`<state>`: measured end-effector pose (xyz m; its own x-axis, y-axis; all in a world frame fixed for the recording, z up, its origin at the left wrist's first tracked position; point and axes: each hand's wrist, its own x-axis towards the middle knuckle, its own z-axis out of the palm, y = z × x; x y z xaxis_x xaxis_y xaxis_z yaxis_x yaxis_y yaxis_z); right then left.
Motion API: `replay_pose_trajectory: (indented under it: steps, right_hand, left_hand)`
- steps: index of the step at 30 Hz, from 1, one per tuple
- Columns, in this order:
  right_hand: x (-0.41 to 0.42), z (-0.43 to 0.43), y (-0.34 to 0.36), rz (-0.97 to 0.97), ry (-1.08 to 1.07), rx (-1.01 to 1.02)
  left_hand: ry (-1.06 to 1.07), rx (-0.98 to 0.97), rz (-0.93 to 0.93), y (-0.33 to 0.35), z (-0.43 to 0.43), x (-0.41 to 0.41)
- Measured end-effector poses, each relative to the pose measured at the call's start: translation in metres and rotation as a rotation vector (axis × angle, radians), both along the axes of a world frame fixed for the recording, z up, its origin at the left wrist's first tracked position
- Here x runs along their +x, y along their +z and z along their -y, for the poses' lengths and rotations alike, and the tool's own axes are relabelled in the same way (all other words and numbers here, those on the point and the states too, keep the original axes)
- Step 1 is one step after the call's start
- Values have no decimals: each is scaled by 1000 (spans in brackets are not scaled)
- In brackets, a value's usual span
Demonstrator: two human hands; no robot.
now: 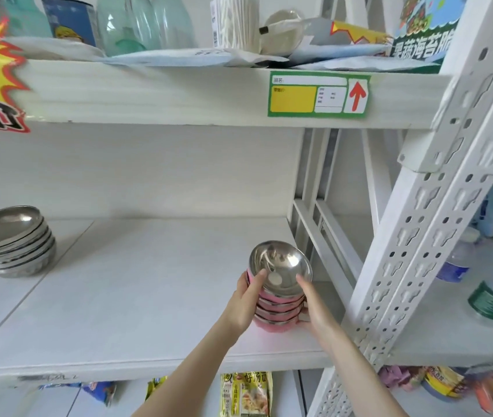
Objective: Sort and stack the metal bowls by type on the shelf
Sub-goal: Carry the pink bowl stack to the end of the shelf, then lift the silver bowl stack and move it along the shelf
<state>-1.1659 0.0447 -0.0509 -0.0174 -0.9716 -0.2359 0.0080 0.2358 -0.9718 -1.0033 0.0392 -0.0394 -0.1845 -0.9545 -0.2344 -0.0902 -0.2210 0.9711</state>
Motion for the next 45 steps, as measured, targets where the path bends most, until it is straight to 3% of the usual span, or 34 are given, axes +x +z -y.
replay_pose_trajectory:
  steps: [8,11,14,19,23,27,45]
  right_hand:
    - [-1,5,1,-52,-49,-47]
    - [-2,3,3,-123,-133,-68]
    - [-1,-4,10,-275,-181,-167]
    - [2,-31,26,-792,-201,-389]
    - [19,-55,38,-1164,-217,-523]
    - [57,-72,48,-1323,-199,-594]
    - [295,-78,34,-1362,-24,-657]
  left_hand:
    - [-17,-13,28,2,9,-1]
    - [-18,-80,123,5,7,2]
    - [5,-192,444,11,3,11]
    - [90,-596,1155,23,-18,56]
    - [163,-741,1377,30,-42,98]
    - [173,-766,1463,34,-67,139]
    - [218,-718,1529,48,-108,366]
